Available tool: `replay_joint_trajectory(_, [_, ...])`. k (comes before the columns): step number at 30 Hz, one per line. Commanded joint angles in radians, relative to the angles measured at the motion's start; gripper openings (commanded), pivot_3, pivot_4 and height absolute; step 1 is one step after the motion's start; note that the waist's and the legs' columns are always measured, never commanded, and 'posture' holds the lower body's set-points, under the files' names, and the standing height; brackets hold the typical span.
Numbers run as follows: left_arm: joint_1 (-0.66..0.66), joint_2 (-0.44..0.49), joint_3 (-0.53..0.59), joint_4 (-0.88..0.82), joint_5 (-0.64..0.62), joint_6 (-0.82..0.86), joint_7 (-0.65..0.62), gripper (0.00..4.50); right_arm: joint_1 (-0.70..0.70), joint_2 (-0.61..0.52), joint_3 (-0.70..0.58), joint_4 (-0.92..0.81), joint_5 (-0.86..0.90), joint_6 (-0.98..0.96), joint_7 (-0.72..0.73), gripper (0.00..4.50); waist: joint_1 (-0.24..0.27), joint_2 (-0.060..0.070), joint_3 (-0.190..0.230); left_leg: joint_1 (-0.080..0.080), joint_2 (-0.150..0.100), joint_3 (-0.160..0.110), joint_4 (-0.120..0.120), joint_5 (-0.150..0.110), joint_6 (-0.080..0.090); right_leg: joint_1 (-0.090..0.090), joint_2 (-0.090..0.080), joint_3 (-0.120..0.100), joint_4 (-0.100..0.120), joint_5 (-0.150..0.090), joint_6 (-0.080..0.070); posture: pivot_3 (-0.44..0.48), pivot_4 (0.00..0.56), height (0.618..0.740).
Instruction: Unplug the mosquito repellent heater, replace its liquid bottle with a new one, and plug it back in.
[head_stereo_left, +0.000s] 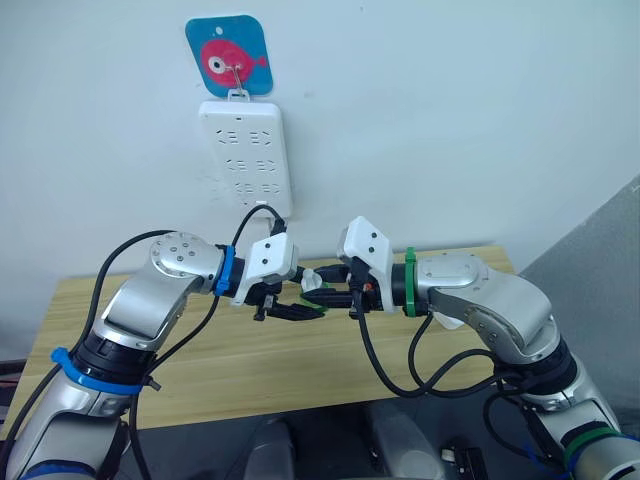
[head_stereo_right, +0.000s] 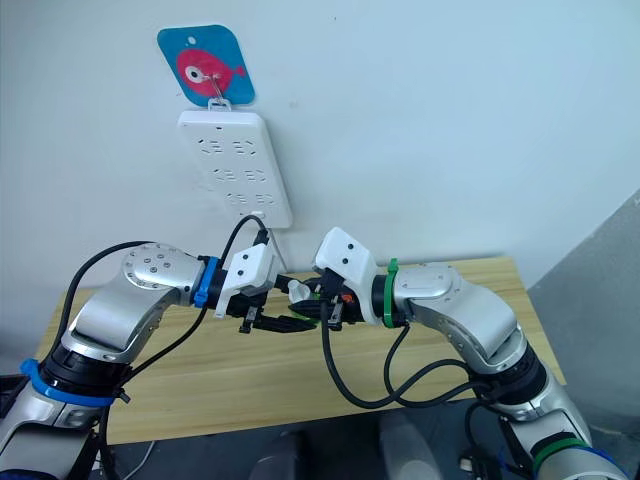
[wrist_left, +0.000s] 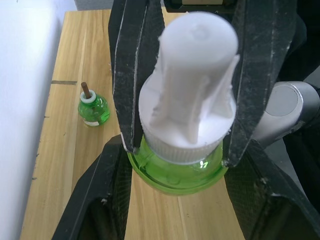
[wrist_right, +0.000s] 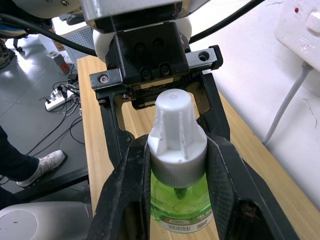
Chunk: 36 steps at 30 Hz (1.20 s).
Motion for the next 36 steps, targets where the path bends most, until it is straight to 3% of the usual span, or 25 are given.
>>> replay_joint_trajectory(1, [0.014,-0.008,0.028,-0.013,-0.009,-0.032,0.015,2.23,0.004,0.009,-0.012,-0.019,0.014,-0.037,0.025,1.11,0.0,0.0,-0.003,0.0,0.0,0.0,0.0,0.0,0.0,0.0,0.0,0.0,0.001,0.0,0.0,-0.173,0.107,0.74])
replay_joint_trajectory(8, [0.071,-0.093,0.133,0.057,-0.086,-0.05,0.089,2.23,0.012,-0.001,-0.023,-0.016,0.008,-0.084,0.059,1.11,-0.001,0.001,-0.011,0.005,-0.001,0.001,0.001,0.002,0.003,0.001,0.002,0.002,0.009,0.0,0.0,-0.169,0.104,0.74])
replay_joint_trajectory(9, [0.076,-0.096,0.14,0.067,-0.083,-0.073,0.084,2.95,0.015,-0.004,-0.029,-0.017,0.01,-0.09,0.062,1.11,-0.001,0.001,-0.012,0.005,-0.001,0.001,0.001,0.003,0.003,0.001,0.002,0.002,0.01,0.0,0.0,-0.17,0.104,0.74])
replay_joint_trajectory(14, [0.119,-0.103,0.166,0.049,-0.105,-0.095,0.09,4.44,0.03,-0.01,-0.105,-0.021,0.044,-0.086,0.063,1.11,-0.001,0.001,-0.018,0.006,-0.001,0.001,0.001,0.006,0.005,0.001,0.005,0.001,0.012,0.002,-0.003,-0.17,0.101,0.74])
replay_joint_trajectory(21, [0.143,-0.132,0.165,-0.022,-0.197,0.05,0.142,4.49,0.042,-0.032,-0.191,-0.04,0.108,-0.049,0.062,1.11,-0.001,0.001,-0.025,0.006,0.0,0.0,0.001,0.006,0.005,0.001,0.005,0.001,0.013,0.002,-0.003,-0.168,0.092,0.74])
replay_joint_trajectory(36, [0.068,-0.165,0.127,0.005,-0.279,0.172,0.084,4.49,0.03,-0.04,-0.179,-0.051,0.168,-0.024,0.06,1.11,-0.02,0.005,-0.057,0.007,-0.002,0.0,0.001,0.006,0.005,0.002,0.006,0.001,0.013,0.002,-0.003,-0.18,0.077,0.74])
